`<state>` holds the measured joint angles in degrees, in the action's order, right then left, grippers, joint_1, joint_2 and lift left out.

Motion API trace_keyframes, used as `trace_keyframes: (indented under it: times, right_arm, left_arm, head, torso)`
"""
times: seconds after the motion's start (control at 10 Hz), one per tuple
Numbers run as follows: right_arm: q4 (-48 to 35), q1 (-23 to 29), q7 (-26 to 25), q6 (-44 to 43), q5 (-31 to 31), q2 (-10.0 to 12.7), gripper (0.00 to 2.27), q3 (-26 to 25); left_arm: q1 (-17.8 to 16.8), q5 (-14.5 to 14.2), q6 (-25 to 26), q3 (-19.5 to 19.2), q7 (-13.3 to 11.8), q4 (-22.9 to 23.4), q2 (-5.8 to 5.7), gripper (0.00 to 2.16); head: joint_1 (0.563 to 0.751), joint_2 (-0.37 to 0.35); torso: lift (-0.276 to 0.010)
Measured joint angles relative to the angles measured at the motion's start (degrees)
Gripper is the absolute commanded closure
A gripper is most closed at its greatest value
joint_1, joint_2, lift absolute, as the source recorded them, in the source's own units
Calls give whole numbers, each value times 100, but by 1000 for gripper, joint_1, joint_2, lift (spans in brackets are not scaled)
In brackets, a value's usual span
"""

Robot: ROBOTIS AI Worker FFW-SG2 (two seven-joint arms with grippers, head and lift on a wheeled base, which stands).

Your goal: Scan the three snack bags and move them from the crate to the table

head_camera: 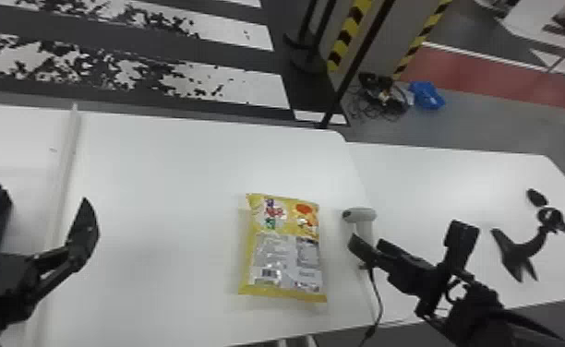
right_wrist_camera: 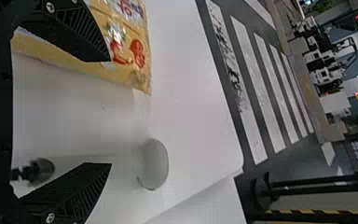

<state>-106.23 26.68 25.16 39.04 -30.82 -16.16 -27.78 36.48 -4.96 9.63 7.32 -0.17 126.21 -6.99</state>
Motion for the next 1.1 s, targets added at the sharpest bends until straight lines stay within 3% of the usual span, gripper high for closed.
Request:
trace_keyframes:
  times: [0.2,0.4,0.6,1.1]
  right_arm:
    - [-536,116,291,1198,-294,97,87,-183]
    - [-525,40,438,1264,-267,128,87,-87]
    - [-138,-221,718,1023,-141,130,87,176]
    - [836,-827,736,-121,632,51,63,1154]
  left_arm:
    - [4,-14,-28,6,-7,0,-4,33]
    - [52,-26,-84,5,-10,42,-4,33]
    - [84,-29,-88,9,-9,73,-4,33]
    - [79,34,-71,26,9,77,3,33]
  head:
    - [695,-319]
    - [695,-302]
    - [695,-270]
    - [695,-217]
  torso:
    - [-62]
    - [-62]
    - [-62]
    - [-62]
